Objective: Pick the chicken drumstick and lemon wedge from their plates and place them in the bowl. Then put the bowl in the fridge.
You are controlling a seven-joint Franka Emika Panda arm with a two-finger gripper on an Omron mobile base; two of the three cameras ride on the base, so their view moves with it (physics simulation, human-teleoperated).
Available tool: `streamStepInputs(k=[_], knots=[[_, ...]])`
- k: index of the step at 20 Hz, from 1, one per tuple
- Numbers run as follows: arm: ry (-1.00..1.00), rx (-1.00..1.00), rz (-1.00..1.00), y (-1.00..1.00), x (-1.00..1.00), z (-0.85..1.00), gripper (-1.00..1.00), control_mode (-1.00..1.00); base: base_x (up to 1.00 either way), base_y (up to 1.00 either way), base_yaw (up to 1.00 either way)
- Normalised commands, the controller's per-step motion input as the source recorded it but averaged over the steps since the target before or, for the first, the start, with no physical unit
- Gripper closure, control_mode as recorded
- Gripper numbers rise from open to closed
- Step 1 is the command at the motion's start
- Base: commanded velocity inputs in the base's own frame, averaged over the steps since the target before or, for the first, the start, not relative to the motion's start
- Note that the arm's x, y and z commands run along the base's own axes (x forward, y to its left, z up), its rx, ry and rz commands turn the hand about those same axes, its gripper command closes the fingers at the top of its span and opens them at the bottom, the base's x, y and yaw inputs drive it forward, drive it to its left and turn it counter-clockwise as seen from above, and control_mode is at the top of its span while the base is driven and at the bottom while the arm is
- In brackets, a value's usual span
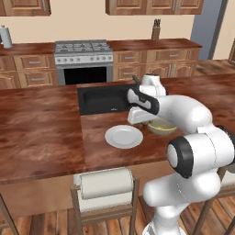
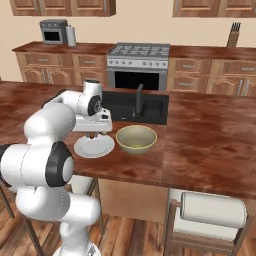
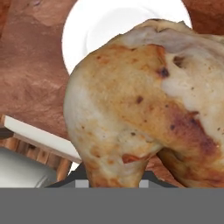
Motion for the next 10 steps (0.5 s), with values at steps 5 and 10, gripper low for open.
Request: streamStepInputs(k=[5, 10], knots=[[-0.01, -0.01, -0.04, -0.30, 0.22, 0.09, 1.00, -1.00, 0.00, 0.00, 0.00], [0.00, -0.01, -0.11, -0.48, 0.32, -0.06, 1.00, -1.00, 0.00, 0.00, 0.00]])
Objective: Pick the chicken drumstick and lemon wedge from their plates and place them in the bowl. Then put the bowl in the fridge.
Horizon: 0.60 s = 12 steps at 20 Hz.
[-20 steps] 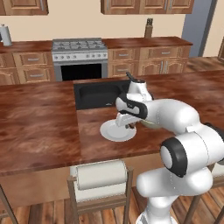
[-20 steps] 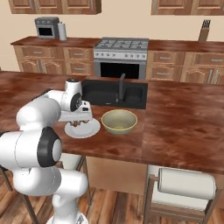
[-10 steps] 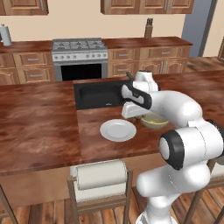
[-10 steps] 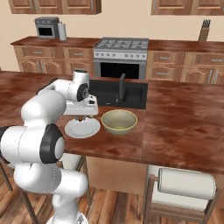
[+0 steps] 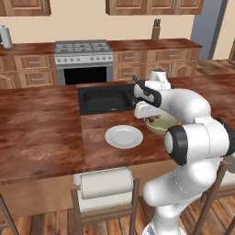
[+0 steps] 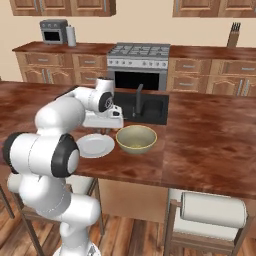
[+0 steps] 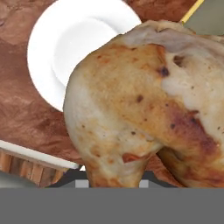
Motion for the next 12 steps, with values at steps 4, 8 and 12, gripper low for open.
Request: streamStepInputs(k=[4, 8, 12], knots=[[0.00, 0.00, -0.10, -0.53, 0.36, -0.10, 1.00, -1.00, 0.00, 0.00, 0.00], [0.00, 0.00, -0.10, -0.50, 0.40, -0.16, 1.00, -1.00, 0.00, 0.00, 0.00], [-0.01, 0.00, -0.16, -0.35, 0.41, -0.28, 1.00, -1.00, 0.00, 0.00, 0.00]])
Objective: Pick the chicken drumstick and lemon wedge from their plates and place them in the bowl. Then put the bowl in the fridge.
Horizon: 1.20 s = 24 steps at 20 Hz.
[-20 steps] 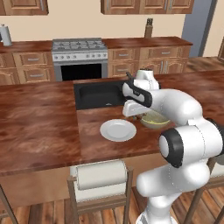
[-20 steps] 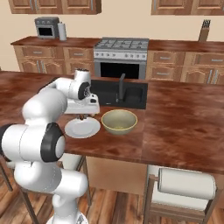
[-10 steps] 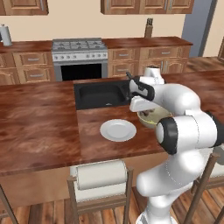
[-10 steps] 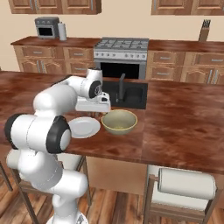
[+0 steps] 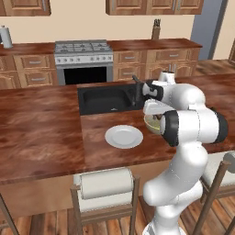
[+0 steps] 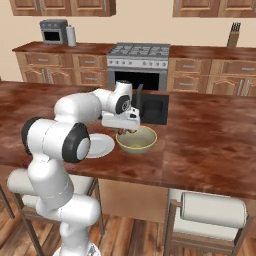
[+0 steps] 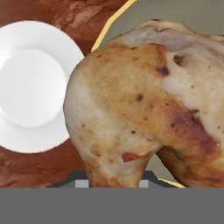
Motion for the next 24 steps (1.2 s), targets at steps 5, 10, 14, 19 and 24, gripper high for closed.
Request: streamStepInputs(k=[5, 10, 14, 19, 24], knots=[[-0.03, -0.01, -0.18, -0.18, 0.43, -0.35, 1.00, -1.00, 0.00, 0.00, 0.00], [-0.05, -0.04, -0.15, -0.09, 0.41, -0.34, 1.00, -1.00, 0.00, 0.00, 0.00], [-0.07, -0.07, -0.11, -0.07, 0.11, -0.30, 1.00, -1.00, 0.00, 0.00, 0.00], [-0.01, -0.05, -0.09, -0.05, 0.10, -0.36, 1.00, -1.00, 0.00, 0.00, 0.00], [-0.03, 0.00, -0.03, 0.00, 0.16, -0.28, 1.00, -1.00, 0.00, 0.00, 0.00]])
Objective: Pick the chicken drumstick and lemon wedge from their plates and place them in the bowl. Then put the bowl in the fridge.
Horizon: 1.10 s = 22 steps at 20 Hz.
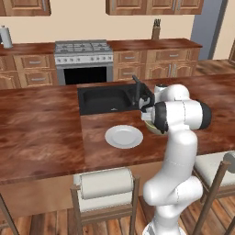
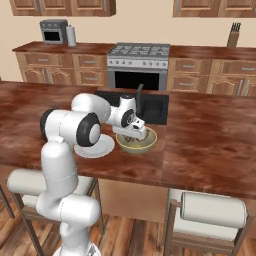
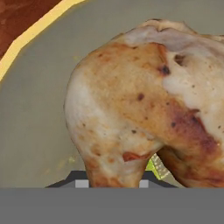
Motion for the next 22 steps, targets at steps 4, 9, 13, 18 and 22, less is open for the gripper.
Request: streamStepInputs(k=[4, 9, 13, 18, 22], knots=[[-0.01, -0.01, 0.00, -0.04, 0.19, -0.13, 1.00, -1.00, 0.00, 0.00, 0.00], [0.00, -0.03, 0.00, -0.14, 0.13, -0.12, 1.00, -1.00, 0.00, 0.00, 0.00], [0.00, -0.01, 0.00, -0.20, 0.00, -0.04, -1.00, -1.00, 0.00, 0.00, 0.00], [0.00, 0.00, 0.00, -0.27, -0.11, 0.00, -1.00, -1.00, 0.00, 0.00, 0.00], [0.00, 0.00, 0.00, -0.24, -0.20, 0.04, -1.00, -1.00, 0.00, 0.00, 0.00]])
